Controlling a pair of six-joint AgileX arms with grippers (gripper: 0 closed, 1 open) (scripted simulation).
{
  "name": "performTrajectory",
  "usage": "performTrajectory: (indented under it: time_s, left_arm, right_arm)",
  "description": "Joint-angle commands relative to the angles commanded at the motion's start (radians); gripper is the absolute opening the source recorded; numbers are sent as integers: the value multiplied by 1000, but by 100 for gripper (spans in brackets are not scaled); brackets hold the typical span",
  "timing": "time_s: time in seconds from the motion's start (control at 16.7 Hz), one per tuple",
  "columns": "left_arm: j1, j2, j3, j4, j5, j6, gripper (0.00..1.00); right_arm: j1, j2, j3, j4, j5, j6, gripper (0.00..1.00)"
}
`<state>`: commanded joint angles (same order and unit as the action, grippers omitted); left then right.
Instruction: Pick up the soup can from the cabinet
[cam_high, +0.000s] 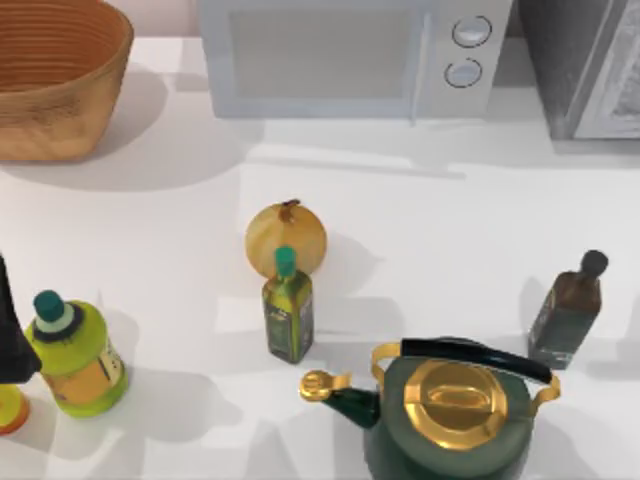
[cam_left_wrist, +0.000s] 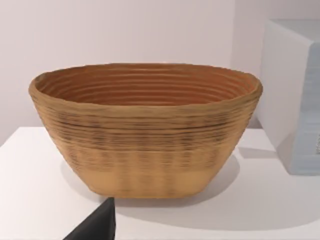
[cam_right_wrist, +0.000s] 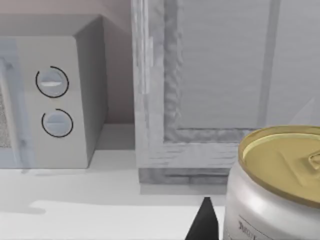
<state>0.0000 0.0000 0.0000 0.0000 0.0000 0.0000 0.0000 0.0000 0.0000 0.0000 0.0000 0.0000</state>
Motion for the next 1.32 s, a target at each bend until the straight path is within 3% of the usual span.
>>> performTrajectory:
  time_s: [0.24, 0.48, 0.72, 1.32]
  left_arm:
    - [0, 0, 0, 0, 0, 0, 100]
    - [0, 0, 0, 0, 0, 0, 100]
    - [0, 0, 0, 0, 0, 0, 100]
    - [0, 0, 0, 0, 0, 0, 100]
  right_arm:
    - [-8, 35, 5, 13, -27, -1, 0]
    - [-73, 219, 55, 113, -185, -13, 0]
    - [-182, 552, 163, 303, -443, -32, 0]
    - [-578, 1555, 568, 955, -1196, -93, 0]
